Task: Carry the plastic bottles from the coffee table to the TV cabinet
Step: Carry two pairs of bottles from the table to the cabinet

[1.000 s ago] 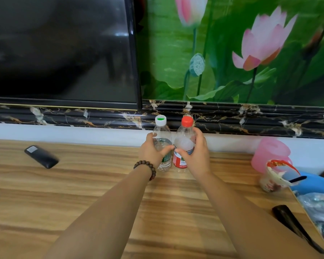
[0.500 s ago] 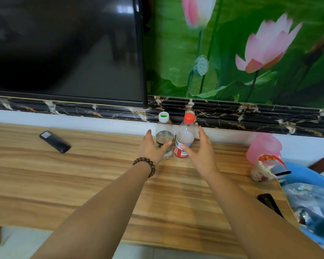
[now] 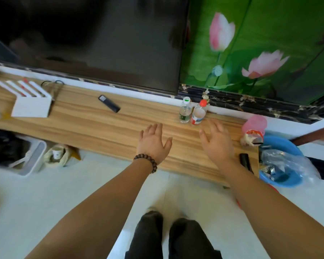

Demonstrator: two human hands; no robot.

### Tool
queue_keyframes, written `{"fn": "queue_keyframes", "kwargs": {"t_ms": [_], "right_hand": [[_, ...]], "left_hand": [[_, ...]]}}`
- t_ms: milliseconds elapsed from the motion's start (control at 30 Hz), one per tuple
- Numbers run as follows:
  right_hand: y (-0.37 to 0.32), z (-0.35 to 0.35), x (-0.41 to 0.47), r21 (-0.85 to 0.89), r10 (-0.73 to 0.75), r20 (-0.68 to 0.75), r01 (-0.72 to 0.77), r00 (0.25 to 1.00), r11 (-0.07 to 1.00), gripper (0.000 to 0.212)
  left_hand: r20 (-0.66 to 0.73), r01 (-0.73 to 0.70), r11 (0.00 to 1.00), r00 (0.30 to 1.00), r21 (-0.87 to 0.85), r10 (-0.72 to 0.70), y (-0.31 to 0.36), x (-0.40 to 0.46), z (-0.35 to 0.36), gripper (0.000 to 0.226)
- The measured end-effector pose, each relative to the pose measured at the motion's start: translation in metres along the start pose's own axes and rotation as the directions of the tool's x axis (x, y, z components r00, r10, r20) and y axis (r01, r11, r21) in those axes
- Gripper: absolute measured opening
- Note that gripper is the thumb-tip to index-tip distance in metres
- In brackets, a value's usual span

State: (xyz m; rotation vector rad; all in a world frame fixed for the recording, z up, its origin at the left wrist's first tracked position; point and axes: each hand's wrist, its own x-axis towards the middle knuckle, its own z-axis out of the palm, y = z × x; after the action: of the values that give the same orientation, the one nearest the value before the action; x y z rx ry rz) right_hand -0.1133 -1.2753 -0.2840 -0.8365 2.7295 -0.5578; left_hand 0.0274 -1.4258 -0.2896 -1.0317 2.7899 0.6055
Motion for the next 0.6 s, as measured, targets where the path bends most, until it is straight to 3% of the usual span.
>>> {"fn": "queue_keyframes", "kwargs": {"t_ms": [100, 333, 467, 600], "right_hand": [[-0.027, -0.036, -0.040, -0.033, -0.054, 0.076, 0.056, 0.996, 0.998, 0.054], [-0.071, -0.071, -0.098, -0.106, -0.206, 0.212, 0.232, 0.955, 0.967, 0.058], [-0.100, -0.072, -0.117, -0.089, -0.380, 0.268, 0.415, 0.886, 0.905, 0.057], [-0.132, -0.059, -0.142, -0.040, -0.562, 0.329, 0.606, 0.759, 0.794, 0.054]], "left_hand": [[0.005, 0.067, 0.998, 0.998, 0.007, -0.067, -0.003, -0.054, -0.034, 0.069], [-0.144, 0.279, 0.957, 0.947, -0.075, -0.288, -0.004, -0.154, -0.093, 0.069], [-0.234, 0.431, 0.887, 0.856, -0.166, -0.460, -0.011, -0.204, -0.099, 0.070], [-0.273, 0.585, 0.773, 0.723, -0.247, -0.634, -0.025, -0.263, -0.091, 0.069]]}}
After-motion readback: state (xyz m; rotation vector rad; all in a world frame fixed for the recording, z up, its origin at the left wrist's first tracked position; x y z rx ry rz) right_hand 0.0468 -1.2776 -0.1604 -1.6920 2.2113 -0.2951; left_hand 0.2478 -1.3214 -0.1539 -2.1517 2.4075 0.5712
